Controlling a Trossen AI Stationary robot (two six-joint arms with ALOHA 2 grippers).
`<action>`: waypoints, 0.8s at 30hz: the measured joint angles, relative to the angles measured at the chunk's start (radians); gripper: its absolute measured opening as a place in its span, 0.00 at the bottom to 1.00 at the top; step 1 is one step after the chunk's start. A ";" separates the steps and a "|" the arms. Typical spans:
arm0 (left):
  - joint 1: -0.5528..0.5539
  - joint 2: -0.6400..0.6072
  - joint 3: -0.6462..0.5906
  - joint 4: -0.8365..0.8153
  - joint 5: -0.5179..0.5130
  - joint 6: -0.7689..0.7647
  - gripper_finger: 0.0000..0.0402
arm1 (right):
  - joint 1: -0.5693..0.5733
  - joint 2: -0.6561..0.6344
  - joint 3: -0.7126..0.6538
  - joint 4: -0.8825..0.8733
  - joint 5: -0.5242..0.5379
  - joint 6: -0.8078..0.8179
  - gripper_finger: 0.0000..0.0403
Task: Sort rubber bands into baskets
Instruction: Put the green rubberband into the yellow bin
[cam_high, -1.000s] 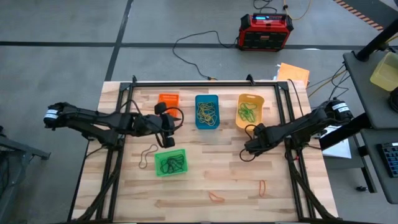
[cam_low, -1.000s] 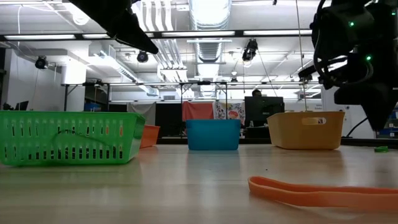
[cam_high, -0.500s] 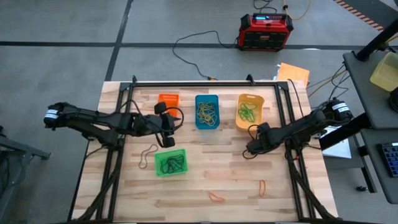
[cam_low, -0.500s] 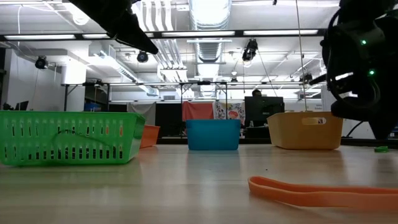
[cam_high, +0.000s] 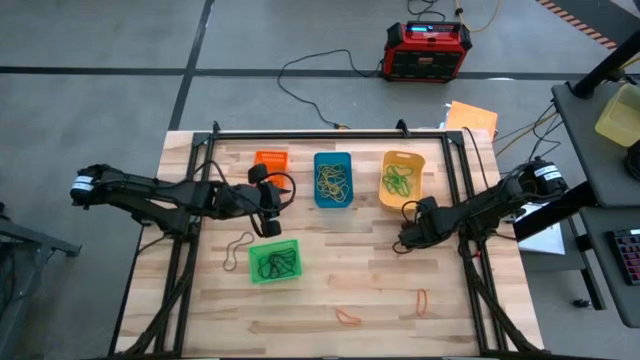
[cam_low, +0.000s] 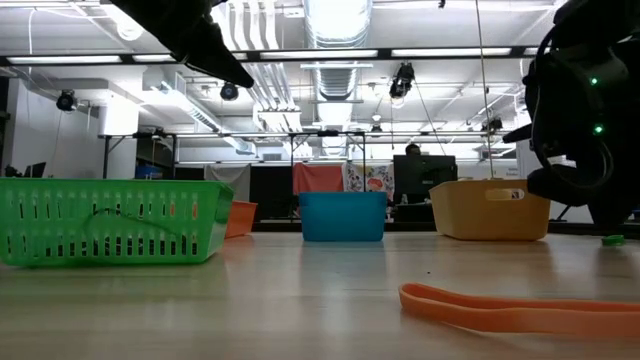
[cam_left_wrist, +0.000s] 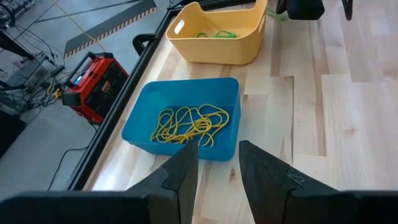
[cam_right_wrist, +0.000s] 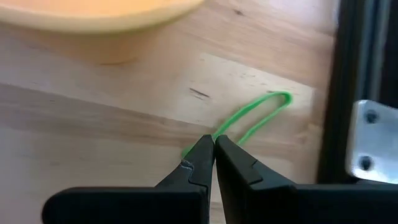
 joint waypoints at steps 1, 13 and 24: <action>0.000 0.000 0.000 -0.001 0.000 0.000 0.25 | 0.000 0.000 -0.008 0.015 0.000 0.006 0.03; 0.000 0.000 0.000 -0.002 0.000 0.000 0.25 | 0.022 0.000 -0.011 0.131 -0.110 -0.019 0.03; 0.000 0.000 0.000 -0.001 0.000 0.000 0.25 | 0.087 -0.001 0.132 0.345 -0.192 -0.262 0.03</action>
